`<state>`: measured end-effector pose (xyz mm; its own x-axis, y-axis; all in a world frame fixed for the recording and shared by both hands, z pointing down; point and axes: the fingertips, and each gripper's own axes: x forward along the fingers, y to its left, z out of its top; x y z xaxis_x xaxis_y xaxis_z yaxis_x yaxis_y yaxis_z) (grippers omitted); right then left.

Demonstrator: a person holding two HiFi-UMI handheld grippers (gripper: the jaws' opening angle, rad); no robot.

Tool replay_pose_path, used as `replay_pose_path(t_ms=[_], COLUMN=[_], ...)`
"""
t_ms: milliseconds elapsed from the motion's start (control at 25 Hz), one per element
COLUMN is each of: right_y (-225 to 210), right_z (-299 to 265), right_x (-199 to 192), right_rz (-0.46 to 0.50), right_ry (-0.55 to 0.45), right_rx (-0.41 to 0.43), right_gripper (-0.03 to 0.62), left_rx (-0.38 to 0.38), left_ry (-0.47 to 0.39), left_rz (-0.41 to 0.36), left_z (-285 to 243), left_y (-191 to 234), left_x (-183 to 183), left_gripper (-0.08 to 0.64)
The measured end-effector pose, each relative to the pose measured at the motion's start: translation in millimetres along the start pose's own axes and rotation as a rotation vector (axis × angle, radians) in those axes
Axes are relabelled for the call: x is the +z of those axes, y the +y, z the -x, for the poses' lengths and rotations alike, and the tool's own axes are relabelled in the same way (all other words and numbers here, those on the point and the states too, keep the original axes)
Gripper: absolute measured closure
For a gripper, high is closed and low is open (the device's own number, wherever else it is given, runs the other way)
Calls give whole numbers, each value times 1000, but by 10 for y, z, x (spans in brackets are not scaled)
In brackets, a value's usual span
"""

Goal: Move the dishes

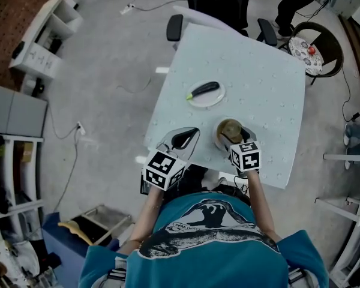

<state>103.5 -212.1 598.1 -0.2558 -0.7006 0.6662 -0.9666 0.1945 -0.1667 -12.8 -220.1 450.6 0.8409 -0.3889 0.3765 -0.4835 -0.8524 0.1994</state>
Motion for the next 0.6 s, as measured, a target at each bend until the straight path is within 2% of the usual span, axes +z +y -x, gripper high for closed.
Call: replay_pose_path(t_ms=[200, 400, 600], right_y=[-63, -67, -73], right_z=[-85, -90, -95], right_x=[-22, -5, -13], right_rz=[-65, -51, -58], right_ry=[-27, -60, -38], right_rx=[-40, -43, -53], right_gripper=[304, 308, 310], left_rx=[10, -4, 15], left_ry=[-1, -7, -28], left_rz=[11, 20, 47], left_z=[58, 85, 139], left_y=[213, 339, 531], left_x=[-26, -35, -37], left_gripper=[546, 546, 546])
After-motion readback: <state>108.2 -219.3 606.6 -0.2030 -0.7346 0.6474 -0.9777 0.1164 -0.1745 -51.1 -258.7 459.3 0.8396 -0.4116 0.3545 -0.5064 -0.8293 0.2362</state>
